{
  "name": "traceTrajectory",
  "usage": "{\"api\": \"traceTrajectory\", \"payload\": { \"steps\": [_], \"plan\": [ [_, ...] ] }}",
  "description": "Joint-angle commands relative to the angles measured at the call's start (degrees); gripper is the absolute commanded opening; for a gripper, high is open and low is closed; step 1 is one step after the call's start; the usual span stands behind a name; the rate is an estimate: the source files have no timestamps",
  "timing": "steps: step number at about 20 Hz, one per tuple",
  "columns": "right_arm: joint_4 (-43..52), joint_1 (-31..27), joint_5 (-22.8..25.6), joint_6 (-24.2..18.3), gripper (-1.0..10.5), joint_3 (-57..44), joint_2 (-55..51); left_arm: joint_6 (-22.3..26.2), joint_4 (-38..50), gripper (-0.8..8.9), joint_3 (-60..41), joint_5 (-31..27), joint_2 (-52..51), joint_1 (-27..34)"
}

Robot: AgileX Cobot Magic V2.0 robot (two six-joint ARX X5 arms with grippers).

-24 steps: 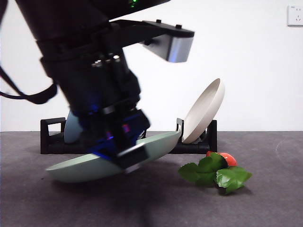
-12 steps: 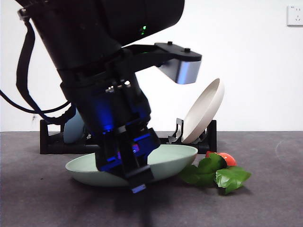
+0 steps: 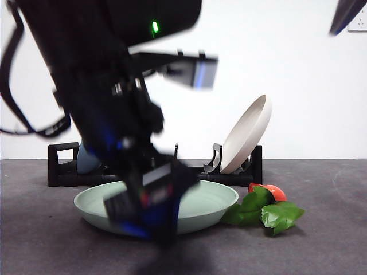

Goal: Take the green plate from the plate rack,put the plate on the table,take the carrot from the table,put the carrot in the plate

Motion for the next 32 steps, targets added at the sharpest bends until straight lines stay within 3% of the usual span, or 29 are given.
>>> {"api": "traceTrajectory", "payload": {
  "steps": [1,6,8,12,16,18,23,25,28,30,32],
  "plan": [
    [3.06,2.12,1.75,3.30,6.9,0.11,3.89,-3.19,-2.75,4.69,3.72,0.20,-5.11,-0.09],
    [10.84,7.76,9.38,6.88,6.9,0.11,16.59,-8.26,-11.69,4.69,13.64,-0.02,-17.27,-0.07],
    [14.23,9.88,11.72,8.70,6.2,0.11,21.38,-9.68,-14.12,4.69,17.42,-1.01,-21.46,-0.07],
    [18.73,12.57,12.15,12.13,6.2,0.11,29.05,-9.92,-18.23,4.69,23.32,-2.60,-27.67,-0.07],
    [21.42,14.93,17.68,14.32,5.7,0.11,33.81,-10.99,-19.50,4.69,24.81,-2.58,-31.71,-0.09],
    [22.47,15.10,18.03,15.28,4.8,0.11,35.04,-11.28,-20.24,4.69,24.81,-2.58,-32.94,-0.09],
    [24.50,15.10,18.08,16.70,4.6,0.11,36.81,-12.46,-21.09,4.69,24.81,-2.56,-33.57,-0.09],
    [24.50,15.17,18.03,17.11,3.7,0.11,37.77,-12.46,-20.98,4.69,24.81,-2.56,-33.57,-0.09],
    [24.96,15.50,18.05,17.57,3.7,0.11,38.42,-12.44,-21.00,4.69,24.81,-2.58,-33.57,-0.07],
    [25.55,15.98,17.97,17.90,2.1,0.11,38.42,-12.44,-21.00,4.69,24.81,-2.58,-33.57,-0.07],
    [25.57,16.17,18.01,17.90,1.7,0.11,38.47,-12.44,-21.00,4.69,24.81,-2.58,-33.57,-0.07]
  ]
}}
